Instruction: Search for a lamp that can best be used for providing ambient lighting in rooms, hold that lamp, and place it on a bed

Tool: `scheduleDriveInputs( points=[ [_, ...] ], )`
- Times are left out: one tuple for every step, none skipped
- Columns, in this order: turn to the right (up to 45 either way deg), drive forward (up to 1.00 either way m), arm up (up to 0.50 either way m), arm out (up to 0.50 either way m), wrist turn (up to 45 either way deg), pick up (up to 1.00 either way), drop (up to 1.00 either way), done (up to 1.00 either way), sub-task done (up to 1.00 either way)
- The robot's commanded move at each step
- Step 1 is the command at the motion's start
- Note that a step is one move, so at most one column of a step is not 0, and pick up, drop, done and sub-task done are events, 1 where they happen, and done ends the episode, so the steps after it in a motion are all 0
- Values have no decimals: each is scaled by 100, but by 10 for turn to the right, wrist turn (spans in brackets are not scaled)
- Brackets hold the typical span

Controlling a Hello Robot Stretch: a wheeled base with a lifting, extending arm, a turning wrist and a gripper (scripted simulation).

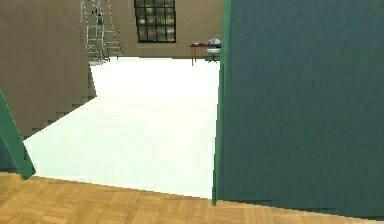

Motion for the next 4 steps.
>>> scheduleDriveInputs(
  points=[
    [0,0,0,-14,0,0,0,0,0],
    [-450,0,0,0,0,0,0,0,0],
    [-330,0,0,0,0,0,0,0,0],
    [0,5,0,0,0,0,0,0,0]
  ],
)
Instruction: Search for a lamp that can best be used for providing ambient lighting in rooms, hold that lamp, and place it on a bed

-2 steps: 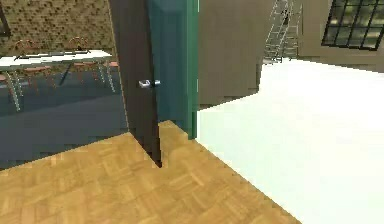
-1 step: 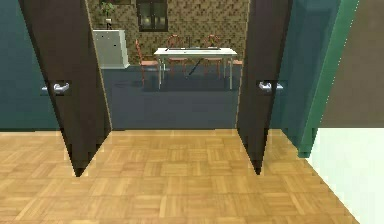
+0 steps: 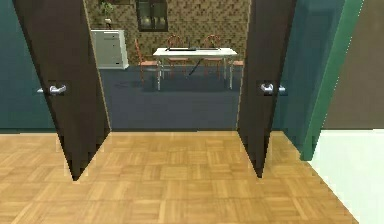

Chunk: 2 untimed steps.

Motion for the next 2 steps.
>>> scheduleDriveInputs(
  points=[
    [-120,0,0,0,0,0,0,0,0],
    [0,100,0,0,0,0,0,0,0]
  ],
)
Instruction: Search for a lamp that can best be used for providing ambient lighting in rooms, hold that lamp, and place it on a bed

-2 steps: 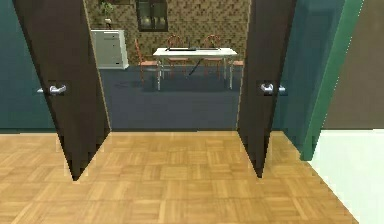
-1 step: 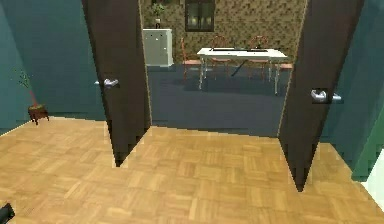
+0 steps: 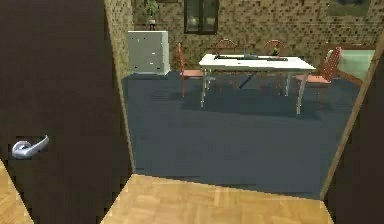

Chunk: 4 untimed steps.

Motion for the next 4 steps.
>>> scheduleDriveInputs(
  points=[
    [0,100,0,0,0,0,0,0,0],
    [-60,0,0,0,0,0,0,0,0],
    [0,75,0,0,0,0,0,0,0],
    [-150,0,0,0,0,0,0,0,0]
  ],
)
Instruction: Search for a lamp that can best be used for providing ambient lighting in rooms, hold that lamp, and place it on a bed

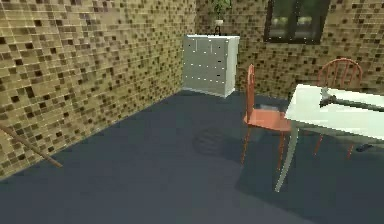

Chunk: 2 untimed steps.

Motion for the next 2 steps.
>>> scheduleDriveInputs(
  points=[
    [0,100,0,0,0,0,0,0,0],
    [0,100,0,0,0,0,0,0,0]
  ],
)
